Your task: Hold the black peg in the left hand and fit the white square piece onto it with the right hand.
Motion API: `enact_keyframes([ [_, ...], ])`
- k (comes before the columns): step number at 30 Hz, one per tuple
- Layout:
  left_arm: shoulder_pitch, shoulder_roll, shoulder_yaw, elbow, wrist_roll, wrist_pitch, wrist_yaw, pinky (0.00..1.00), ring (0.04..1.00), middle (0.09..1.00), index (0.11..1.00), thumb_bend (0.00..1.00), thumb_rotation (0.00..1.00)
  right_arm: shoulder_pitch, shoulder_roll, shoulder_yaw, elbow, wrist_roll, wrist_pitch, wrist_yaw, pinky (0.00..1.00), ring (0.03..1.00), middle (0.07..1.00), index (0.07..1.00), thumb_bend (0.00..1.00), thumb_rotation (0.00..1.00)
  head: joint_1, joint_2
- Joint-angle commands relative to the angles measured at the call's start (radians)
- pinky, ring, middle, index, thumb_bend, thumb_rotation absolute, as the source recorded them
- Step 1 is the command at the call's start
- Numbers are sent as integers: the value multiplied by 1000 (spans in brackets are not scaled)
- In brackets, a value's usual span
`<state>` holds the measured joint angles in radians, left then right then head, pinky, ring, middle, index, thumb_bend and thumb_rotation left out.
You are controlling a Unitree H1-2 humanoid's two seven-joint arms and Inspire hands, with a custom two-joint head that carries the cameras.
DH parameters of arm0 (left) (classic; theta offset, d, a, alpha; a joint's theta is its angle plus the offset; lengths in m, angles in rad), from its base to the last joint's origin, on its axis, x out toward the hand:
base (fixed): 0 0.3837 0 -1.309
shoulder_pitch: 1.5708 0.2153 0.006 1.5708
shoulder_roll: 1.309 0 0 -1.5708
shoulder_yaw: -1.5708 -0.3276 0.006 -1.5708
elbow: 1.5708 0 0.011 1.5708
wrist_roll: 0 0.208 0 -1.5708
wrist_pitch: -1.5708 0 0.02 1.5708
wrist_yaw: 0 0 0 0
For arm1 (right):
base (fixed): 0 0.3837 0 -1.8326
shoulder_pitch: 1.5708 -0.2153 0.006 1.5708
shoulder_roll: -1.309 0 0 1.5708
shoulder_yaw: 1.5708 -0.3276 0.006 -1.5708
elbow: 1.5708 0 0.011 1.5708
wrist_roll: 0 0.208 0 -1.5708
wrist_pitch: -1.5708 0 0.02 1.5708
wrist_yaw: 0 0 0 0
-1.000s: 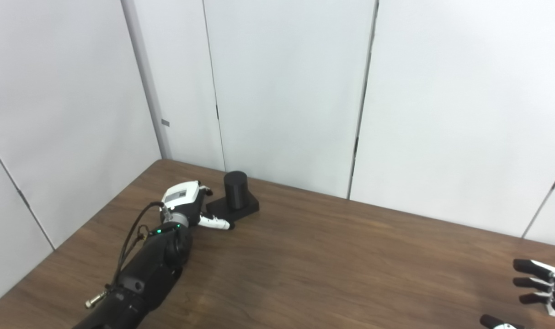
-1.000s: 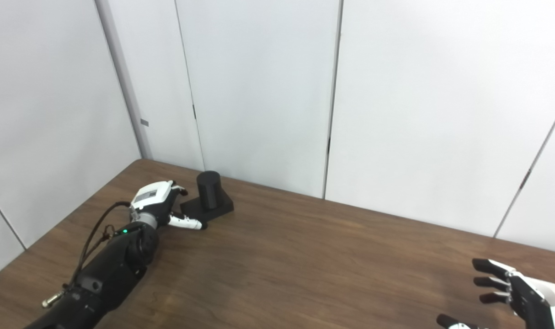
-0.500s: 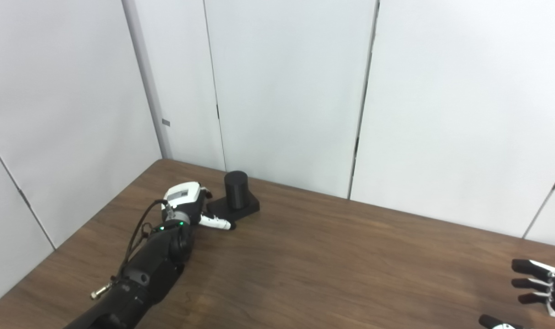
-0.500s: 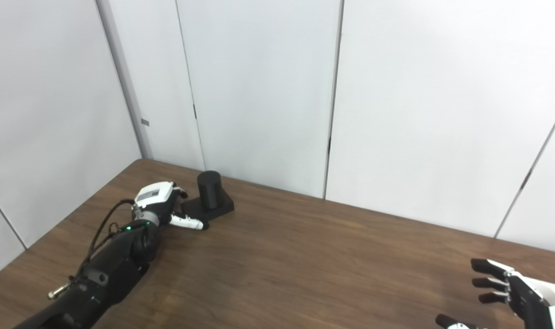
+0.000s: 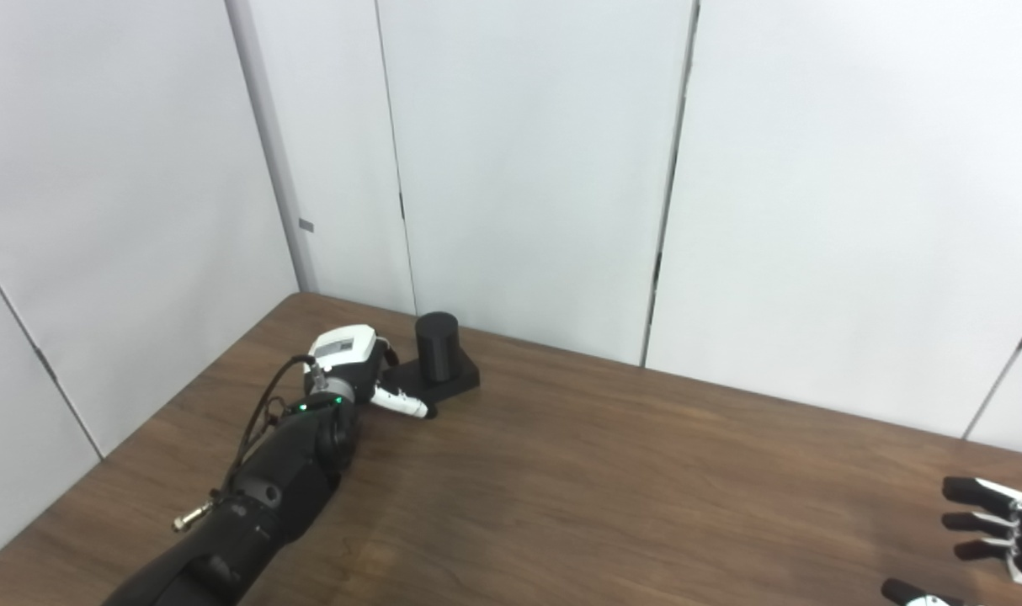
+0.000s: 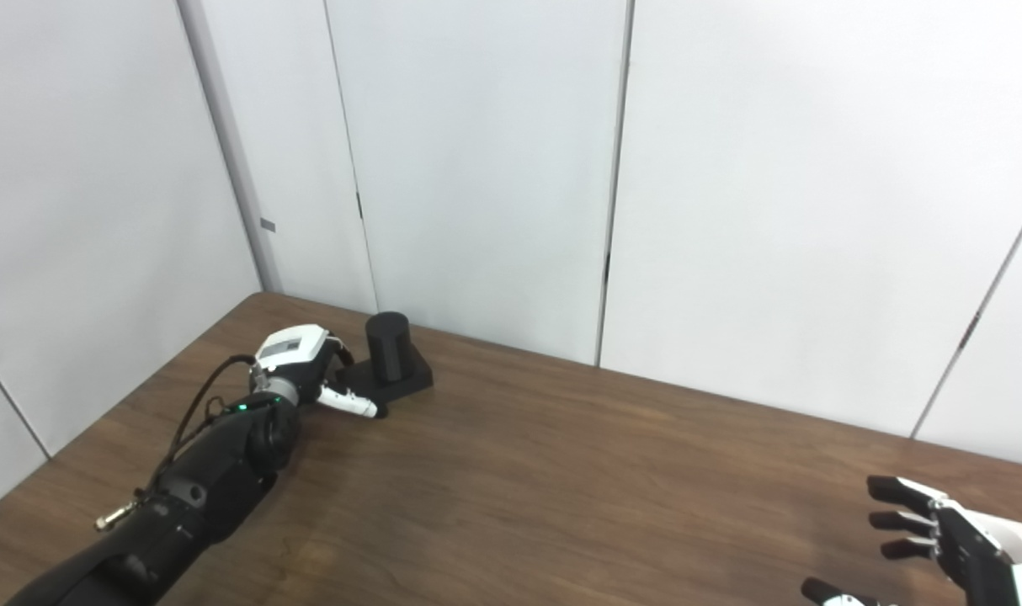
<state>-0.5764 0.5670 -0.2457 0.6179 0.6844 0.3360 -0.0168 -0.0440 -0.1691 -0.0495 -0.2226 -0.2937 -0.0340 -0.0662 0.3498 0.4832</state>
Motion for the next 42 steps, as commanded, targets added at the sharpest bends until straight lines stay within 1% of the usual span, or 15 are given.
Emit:
enact_keyframes([
  [1,-45,32,2,-8,-5,-17,0,887,1000,956,701,874,349,-19,-1,-7,-38,5,-14,-5,501,637,715,686,468,0,1,3],
  [6,-35,29,4,-7,-39,-53,-22,916,1000,947,676,842,300,-18,-1,-7,-44,2,-1,-3,506,637,712,690,467,0,1,7],
  [10,-17,30,21,-14,-89,-117,-29,933,990,920,605,838,117,-18,-3,-7,-38,8,-10,-4,522,638,713,686,471,0,2,12],
  [12,-12,33,17,-13,-92,-140,-26,902,982,910,582,842,79,-18,-3,-6,-39,10,-7,-3,526,641,716,690,470,0,1,14],
  [13,-11,33,11,-7,-87,-148,-19,879,977,902,536,685,70,-18,-3,-6,-37,10,-8,-3,527,642,718,690,469,0,1,14],
  [14,-11,34,4,-2,-80,-152,-13,856,961,884,506,588,63,-19,-3,-6,-36,9,-8,-3,528,642,720,689,469,0,1,16],
  [17,-13,36,-13,5,-71,-153,-10,828,926,854,484,530,58,-21,-3,-6,-33,9,-6,-3,528,641,721,688,469,0,0,17],
  [20,-11,39,-32,5,-68,-155,-18,777,890,833,479,525,56,-23,-6,-5,-26,6,-15,-5,520,638,719,683,470,0,-2,18],
  [22,-6,43,-41,0,-71,-177,-23,777,882,828,479,524,54,-25,-8,-4,-23,-1,-18,-7,513,630,715,678,476,0,-4,20],
  [26,10,49,-60,-42,-80,-198,-67,720,863,844,481,523,55,-29,-11,-4,-18,-2,-25,-7,503,623,713,671,479,0,-8,21],
  [28,18,50,-68,-60,-85,-221,-82,735,860,847,482,524,56,-31,-13,-3,-13,-3,-34,-9,495,620,710,666,481,0,-10,22],
  [32,44,44,-79,-96,-98,-301,-82,837,875,848,482,524,55,-34,-14,-4,-8,-4,-37,-11,484,616,704,656,486,0,-12,23],
  [36,64,32,-97,-120,-92,-381,-71,840,869,834,481,524,56,-34,-10,-3,-7,0,-32,-10,488,620,710,659,482,0,-21,26],
  [40,93,17,-121,-185,-83,-411,-86,836,878,845,483,523,54,-36,-9,-1,-5,0,-39,-11,486,616,708,660,478,0,-35,31],
  [42,106,9,-133,-213,-81,-432,-86,833,882,851,483,522,56,-35,-7,-1,-12,7,-22,-4,499,625,715,661,476,0,-40,32],
])
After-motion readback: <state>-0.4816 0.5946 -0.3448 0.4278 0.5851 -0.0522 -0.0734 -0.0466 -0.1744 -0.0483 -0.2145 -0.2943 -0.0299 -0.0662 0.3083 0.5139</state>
